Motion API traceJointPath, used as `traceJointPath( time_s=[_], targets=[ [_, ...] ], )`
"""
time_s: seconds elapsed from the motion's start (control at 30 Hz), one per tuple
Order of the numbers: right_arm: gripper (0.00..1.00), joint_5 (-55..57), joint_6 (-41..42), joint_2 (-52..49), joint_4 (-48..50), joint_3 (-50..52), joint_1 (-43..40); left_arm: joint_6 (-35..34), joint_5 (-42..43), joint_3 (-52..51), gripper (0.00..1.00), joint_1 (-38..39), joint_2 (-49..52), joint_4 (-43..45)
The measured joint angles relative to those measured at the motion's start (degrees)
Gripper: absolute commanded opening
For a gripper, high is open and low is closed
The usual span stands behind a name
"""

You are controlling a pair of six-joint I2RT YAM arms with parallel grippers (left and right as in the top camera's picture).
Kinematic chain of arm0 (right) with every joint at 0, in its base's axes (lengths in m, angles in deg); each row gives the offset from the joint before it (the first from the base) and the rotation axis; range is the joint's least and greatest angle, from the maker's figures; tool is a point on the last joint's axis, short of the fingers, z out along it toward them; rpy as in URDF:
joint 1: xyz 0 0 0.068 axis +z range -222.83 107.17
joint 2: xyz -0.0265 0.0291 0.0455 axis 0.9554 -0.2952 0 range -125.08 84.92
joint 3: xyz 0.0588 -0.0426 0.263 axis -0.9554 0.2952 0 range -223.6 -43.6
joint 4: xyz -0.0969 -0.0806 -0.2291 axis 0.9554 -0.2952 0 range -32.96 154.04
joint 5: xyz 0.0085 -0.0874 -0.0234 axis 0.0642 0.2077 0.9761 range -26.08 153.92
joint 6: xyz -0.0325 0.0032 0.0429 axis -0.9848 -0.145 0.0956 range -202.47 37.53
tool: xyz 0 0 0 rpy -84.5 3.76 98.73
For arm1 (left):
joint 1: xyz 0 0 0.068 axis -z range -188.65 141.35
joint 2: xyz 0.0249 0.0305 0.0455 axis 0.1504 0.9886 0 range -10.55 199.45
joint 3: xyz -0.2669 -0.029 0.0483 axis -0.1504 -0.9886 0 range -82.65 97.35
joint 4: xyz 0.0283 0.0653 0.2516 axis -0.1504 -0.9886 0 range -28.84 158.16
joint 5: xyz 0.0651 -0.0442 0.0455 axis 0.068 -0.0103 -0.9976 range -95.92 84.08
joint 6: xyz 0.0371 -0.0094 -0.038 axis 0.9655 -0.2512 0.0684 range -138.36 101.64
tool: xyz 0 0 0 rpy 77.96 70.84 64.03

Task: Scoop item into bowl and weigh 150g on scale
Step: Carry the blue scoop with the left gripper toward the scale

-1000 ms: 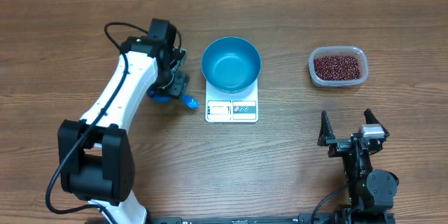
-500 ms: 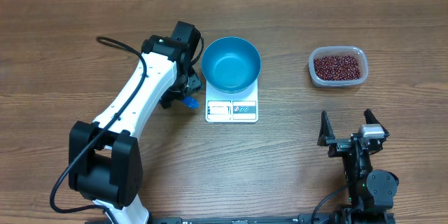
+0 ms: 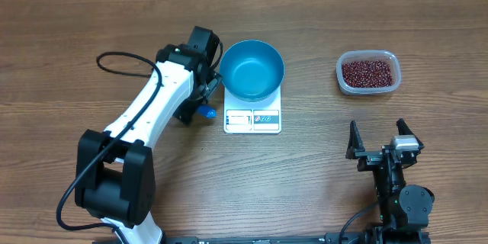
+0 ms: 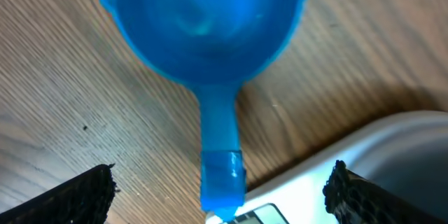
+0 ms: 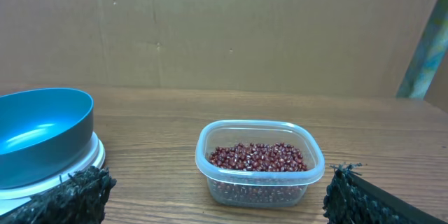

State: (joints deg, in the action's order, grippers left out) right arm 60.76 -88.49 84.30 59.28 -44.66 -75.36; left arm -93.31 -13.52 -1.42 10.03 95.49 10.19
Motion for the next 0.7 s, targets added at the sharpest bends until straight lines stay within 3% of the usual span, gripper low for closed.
traceJointPath(
  time_s=[0.27, 0.7],
  targets=[
    [1.0, 0.0, 0.02, 0.0, 0.0, 0.0, 0.0, -4.22, -1.38, -3.69, 1.0, 0.0, 0.0, 2.56],
    [1.0, 0.02, 0.02, 0.0, 0.02, 0.0, 0.0, -4.68, -2.1, -4.17, 0.99, 0.0, 4.24, 7.76]
  ],
)
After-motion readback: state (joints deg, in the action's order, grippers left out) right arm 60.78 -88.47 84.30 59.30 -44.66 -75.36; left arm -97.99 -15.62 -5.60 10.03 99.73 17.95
